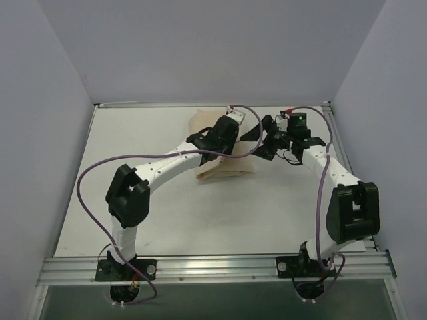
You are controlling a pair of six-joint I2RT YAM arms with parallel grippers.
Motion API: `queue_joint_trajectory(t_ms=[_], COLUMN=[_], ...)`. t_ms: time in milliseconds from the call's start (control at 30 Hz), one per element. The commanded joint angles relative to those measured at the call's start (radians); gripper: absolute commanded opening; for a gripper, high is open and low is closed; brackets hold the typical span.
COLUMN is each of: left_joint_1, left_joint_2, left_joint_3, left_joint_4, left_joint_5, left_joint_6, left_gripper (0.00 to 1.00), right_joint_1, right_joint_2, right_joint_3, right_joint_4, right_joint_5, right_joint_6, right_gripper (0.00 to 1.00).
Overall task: Open and lay out the surgical kit
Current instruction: Open the surgical kit at the center of the board.
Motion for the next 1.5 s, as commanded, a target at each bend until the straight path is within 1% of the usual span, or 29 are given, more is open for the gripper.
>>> queue_joint_trajectory(t_ms=[0,33,100,133,167,200,267,300,333,400,433,467,500,533,567,633,667,733,833,900,1000,1033,1100,1133,1167,1333,1400,1467], left_joint_1=[0.084,0.102,0.18,0.209,0.242,0.3,0.351,0.403,0.429,0.47,0.515,0.533,0.555,0.599,0.616,0.66,0.668,0.676,0.675,0.676,0.678,0.678,0.679,0.679,0.679,0.685,0.688,0.693], left_joint_2=[-0.1,-0.151,-0.205,-0.264,-0.295,-0.324,-0.412,-0.436,-0.482,-0.522,-0.559,-0.577,-0.591,-0.617,-0.627,-0.647,-0.651,-0.671,-0.709,-0.731,-0.749,-0.743,-0.733,-0.717,-0.708,-0.631,-0.608,-0.573], left_joint_3=[-0.027,-0.045,-0.107,-0.13,-0.153,-0.202,-0.249,-0.295,-0.317,-0.366,-0.424,-0.455,-0.484,-0.542,-0.568,-0.621,-0.666,-0.697,-0.725,-0.73,-0.736,-0.736,-0.739,-0.742,-0.742,-0.708,-0.696,-0.685], left_joint_4=[-0.015,-0.024,-0.046,-0.052,-0.057,-0.057,-0.06,-0.063,-0.075,-0.095,-0.101,-0.11,-0.119,-0.142,-0.152,-0.161,-0.158,-0.15,-0.187,-0.207,-0.215,-0.213,-0.21,-0.199,-0.192,-0.181,-0.187,-0.193], left_joint_5=[0.013,0.014,0.036,0.043,0.056,0.066,0.063,0.06,0.057,0.044,0.04,0.042,0.043,0.05,0.074,0.117,0.169,0.207,0.172,0.116,0.102,0.106,0.108,0.114,0.119,0.145,0.157,0.181], left_joint_6=[-0.031,-0.043,-0.086,-0.103,-0.129,-0.14,-0.166,-0.175,-0.186,-0.219,-0.229,-0.256,-0.278,-0.301,-0.343,-0.371,-0.385,-0.388,-0.394,-0.396,-0.376,-0.373,-0.368,-0.362,-0.347,-0.306,-0.296,-0.293], left_gripper=[0.02,0.02,0.02,0.02,0.02,0.02,0.02,0.02,0.02,0.02,0.02,0.03,0.1,0.34,0.47,0.63,0.64,0.64,0.65,0.65,0.65,0.65,0.64,0.63,0.62,0.58,0.57,0.58], right_joint_1=[-0.022,-0.022,-0.019,-0.013,-0.007,0.004,0.049,0.069,0.106,0.146,0.166,0.21,0.233,0.258,0.304,0.341,0.358,0.398,0.439,0.467,0.502,0.531,0.559,0.592,0.609,0.706,0.746,0.77], right_joint_2=[-0.011,0.009,0.036,0.064,0.076,0.101,0.13,0.157,0.171,0.194,0.219,0.233,0.265,0.282,0.299,0.345,0.355,0.388,0.418,0.438,0.479,0.49,0.515,0.526,0.539,0.677,0.725,0.747], right_joint_3=[0.148,0.182,0.268,0.288,0.306,0.337,0.369,0.385,0.409,0.432,0.461,0.478,0.5,0.523,0.568,0.602,0.624,0.647,0.688,0.716,0.768,0.785,0.81,0.829,0.849,1.03,1.073,1.106], right_joint_4=[-0.142,-0.221,-0.291,-0.336,-0.354,-0.37,-0.426,-0.44,-0.453,-0.46,-0.475,-0.481,-0.493,-0.524,-0.535,-0.553,-0.55,-0.552,-0.559,-0.559,-0.578,-0.582,-0.566,-0.562,-0.565,-0.651,-0.693,-0.713], right_joint_5=[0.067,0.084,0.106,0.124,0.133,0.144,0.189,0.201,0.216,0.233,0.248,0.27,0.285,0.307,0.354,0.386,0.397,0.443,0.506,0.525,0.595,0.65,0.708,0.744,0.826,0.955,1.024,1.048], right_joint_6=[-0.135,-0.21,-0.273,-0.328,-0.354,-0.382,-0.451,-0.471,-0.485,-0.525,-0.536,-0.56,-0.577,-0.594,-0.608,-0.628,-0.628,-0.625,-0.623,-0.626,-0.643,-0.646,-0.646,-0.64,-0.634,-0.643,-0.635,-0.631], right_gripper=[0.82,0.9,0.91,0.91,0.9,0.88,0.81,0.76,0.74,0.72,0.71,0.71,0.71,0.71,0.72,0.74,0.76,0.79,0.82,0.82,0.77,0.77,0.76,0.76,0.76,0.78,0.79,0.78])
